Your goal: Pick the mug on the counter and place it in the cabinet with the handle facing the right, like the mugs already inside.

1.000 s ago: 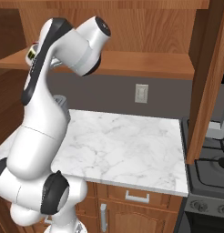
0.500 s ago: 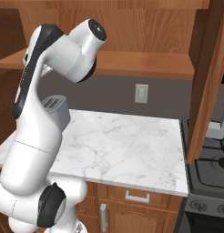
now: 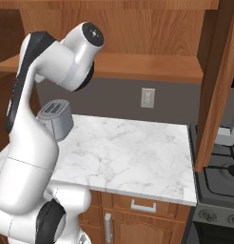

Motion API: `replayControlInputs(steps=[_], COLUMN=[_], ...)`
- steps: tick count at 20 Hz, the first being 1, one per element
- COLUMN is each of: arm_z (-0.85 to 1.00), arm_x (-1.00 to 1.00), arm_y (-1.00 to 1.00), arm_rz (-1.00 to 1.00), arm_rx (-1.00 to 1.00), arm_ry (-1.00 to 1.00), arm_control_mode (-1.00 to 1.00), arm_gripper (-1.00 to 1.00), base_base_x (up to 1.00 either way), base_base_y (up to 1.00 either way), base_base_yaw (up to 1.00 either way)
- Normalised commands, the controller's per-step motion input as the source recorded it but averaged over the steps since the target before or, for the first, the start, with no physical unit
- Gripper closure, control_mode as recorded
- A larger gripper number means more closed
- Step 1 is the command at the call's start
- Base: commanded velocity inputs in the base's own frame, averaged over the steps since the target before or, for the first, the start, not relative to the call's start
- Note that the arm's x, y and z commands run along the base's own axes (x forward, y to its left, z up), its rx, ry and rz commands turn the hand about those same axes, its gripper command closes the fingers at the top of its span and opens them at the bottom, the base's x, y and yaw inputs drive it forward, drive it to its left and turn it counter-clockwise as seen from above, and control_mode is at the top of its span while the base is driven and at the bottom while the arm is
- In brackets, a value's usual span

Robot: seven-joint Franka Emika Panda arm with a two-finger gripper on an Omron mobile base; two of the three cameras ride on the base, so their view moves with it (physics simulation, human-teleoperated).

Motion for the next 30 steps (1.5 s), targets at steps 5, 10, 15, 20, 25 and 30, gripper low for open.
replayControlInputs(steps=[5, 10, 15, 20, 25, 30], arm_z=[0.01, 0.00, 0.00, 0.00, 0.00, 0.00], arm_x=[0.20, 0.25, 0.23, 0.18, 0.14, 0.12], arm_y=[-0.03, -0.07, -0.12, -0.08, -0.03, -0.06], arm_rz=[-0.03, 0.00, 0.00, 0.00, 0.00, 0.00], arm_rx=[0.00, 0.00, 0.00, 0.00, 0.00, 0.00], arm_ry=[0.00, 0.00, 0.00, 0.00, 0.00, 0.00], arm_control_mode=[-1.00, -1.00, -1.00, -1.00, -1.00, -1.00], arm_gripper=[1.00, 1.00, 1.00, 1.00, 1.00, 1.00], base_base_x=[0.00, 0.00, 0.00, 0.00, 0.00, 0.00], base_base_y=[0.00, 0.00, 0.00, 0.00, 0.00, 0.00], base_base_yaw=[0.00, 0.00, 0.00, 0.00, 0.00, 0.00])
